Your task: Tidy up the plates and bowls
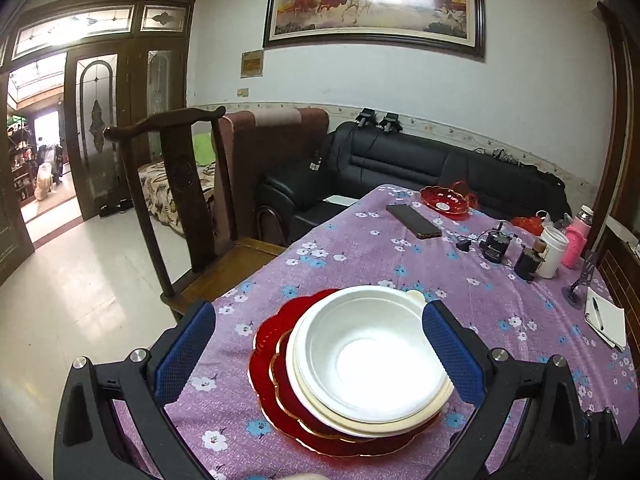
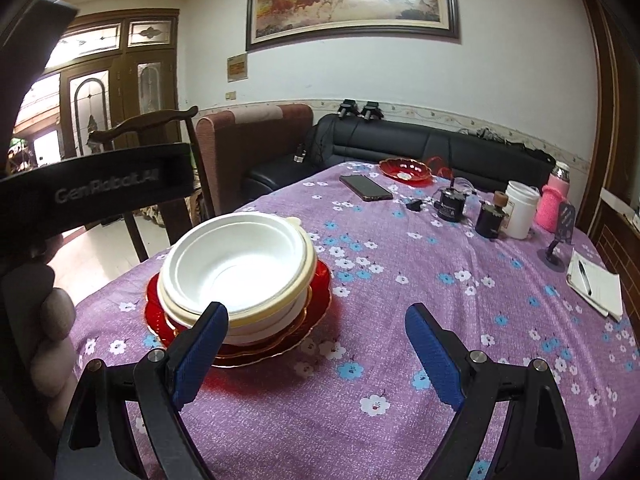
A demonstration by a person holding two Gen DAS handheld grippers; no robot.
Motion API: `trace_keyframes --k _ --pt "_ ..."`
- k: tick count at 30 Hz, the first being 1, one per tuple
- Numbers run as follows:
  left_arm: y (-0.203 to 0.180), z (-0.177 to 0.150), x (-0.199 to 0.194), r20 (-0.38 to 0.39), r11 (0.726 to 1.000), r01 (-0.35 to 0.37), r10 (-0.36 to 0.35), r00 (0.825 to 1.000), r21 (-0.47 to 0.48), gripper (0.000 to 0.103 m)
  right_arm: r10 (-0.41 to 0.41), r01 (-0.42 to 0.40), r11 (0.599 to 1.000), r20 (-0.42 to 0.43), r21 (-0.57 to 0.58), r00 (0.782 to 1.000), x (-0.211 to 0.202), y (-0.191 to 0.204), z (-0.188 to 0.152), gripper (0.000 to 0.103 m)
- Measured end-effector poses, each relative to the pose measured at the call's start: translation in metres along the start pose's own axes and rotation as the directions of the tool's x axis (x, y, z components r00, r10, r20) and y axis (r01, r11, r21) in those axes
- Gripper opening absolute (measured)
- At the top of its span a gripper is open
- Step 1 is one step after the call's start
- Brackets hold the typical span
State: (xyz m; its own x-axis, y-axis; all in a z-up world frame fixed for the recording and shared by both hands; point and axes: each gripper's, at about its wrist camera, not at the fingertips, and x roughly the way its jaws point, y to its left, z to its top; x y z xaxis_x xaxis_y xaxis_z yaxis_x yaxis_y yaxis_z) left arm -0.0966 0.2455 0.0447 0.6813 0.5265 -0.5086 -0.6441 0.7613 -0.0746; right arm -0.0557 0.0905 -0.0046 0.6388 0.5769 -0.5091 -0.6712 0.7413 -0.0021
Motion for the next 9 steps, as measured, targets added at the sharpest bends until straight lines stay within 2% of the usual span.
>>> trace_keyframes --k 7,9 --pt "0.008 0.0 0.001 -0.01 0.999 -0.047 0.047 0.999 -0.006 0.103 0.041 -0.041 0.999 -0.014 -0.024 0.999 0.002 0.014 0.007 0.093" --pt "0.01 0.0 0.003 -0.032 0.999 -0.037 0.036 0.999 -0.004 0.103 0.052 -0.052 0.999 -0.021 -0.01 0.998 0.003 0.013 0.007 0.093"
